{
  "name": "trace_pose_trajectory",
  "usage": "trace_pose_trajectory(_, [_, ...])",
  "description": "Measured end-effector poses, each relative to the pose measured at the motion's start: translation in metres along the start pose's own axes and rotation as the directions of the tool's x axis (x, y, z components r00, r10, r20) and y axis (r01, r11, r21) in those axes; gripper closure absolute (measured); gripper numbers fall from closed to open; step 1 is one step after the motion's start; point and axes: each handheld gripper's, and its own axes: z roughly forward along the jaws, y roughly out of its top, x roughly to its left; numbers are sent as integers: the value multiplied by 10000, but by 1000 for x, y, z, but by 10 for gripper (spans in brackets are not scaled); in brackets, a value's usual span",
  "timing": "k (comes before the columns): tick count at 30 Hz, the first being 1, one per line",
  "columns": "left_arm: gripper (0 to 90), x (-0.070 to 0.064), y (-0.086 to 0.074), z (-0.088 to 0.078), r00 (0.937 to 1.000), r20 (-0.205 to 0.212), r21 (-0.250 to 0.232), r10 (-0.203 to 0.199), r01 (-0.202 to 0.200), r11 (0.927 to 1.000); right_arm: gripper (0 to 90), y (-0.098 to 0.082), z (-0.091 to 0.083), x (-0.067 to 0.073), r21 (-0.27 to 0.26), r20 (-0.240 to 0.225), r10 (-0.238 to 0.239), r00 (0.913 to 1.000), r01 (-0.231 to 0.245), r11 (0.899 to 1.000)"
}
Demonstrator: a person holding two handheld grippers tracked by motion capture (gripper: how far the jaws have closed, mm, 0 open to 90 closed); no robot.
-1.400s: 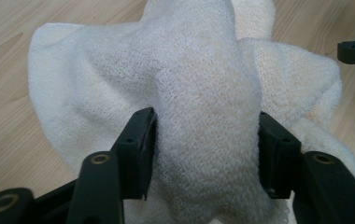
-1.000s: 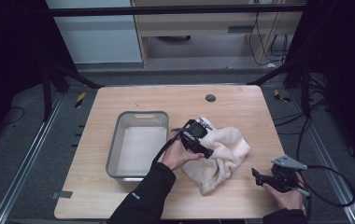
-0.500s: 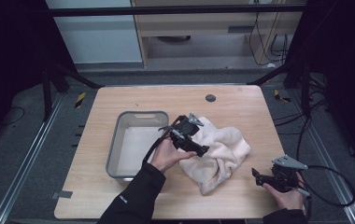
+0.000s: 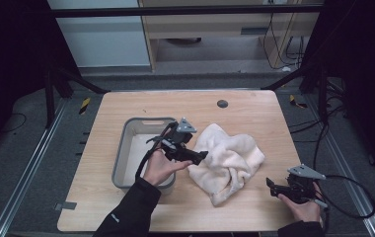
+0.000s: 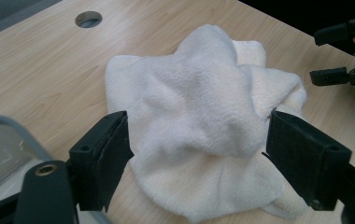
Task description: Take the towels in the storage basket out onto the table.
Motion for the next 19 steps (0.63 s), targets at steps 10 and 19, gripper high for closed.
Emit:
trace_pose_trajectory(10, [234,22,-27,-32,9959,-606,-800,-665,616,9949,75,-1,-1,0,-2,0,71,10000,-71,10000])
trace_pose_trajectory(19, [250,42,-60,-65,9826,-1270,-1494,-1356,1162,9819,75,-1,-1,1,-15,-12,92,10000,-92,10000])
